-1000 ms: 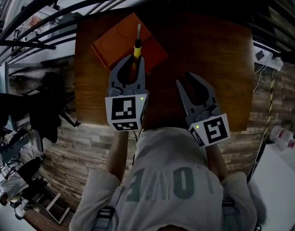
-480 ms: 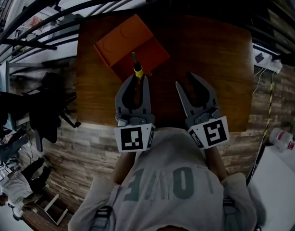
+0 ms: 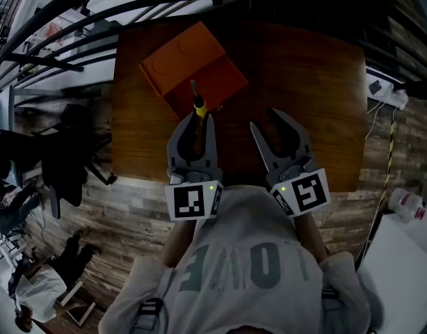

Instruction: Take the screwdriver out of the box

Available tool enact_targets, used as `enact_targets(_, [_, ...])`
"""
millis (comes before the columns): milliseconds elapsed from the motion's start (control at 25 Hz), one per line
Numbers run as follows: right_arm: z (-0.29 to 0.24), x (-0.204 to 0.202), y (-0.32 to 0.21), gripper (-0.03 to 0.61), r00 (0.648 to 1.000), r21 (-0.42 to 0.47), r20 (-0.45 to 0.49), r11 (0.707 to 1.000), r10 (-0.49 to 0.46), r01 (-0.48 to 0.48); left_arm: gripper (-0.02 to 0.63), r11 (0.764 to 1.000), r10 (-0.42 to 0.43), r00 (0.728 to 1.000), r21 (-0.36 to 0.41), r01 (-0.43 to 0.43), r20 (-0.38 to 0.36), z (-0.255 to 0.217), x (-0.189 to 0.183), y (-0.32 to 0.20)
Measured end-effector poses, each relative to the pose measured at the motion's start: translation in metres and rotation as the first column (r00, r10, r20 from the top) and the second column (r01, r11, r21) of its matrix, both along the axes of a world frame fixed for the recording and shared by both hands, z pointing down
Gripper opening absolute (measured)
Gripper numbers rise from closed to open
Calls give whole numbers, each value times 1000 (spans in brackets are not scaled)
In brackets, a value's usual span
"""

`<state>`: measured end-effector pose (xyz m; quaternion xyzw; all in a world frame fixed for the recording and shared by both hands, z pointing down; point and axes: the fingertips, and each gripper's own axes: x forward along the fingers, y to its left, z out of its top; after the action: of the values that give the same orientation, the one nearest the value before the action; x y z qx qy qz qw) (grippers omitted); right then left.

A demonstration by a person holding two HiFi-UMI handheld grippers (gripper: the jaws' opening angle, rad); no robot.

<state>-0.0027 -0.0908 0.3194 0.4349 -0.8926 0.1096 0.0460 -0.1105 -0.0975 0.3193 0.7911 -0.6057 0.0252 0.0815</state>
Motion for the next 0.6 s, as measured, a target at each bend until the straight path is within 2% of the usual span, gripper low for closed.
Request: enact_targets(600, [2, 4, 0, 138, 1000, -17, 10, 1000, 12, -12, 80, 1000, -13, 1000, -2, 13, 0, 1, -6, -1])
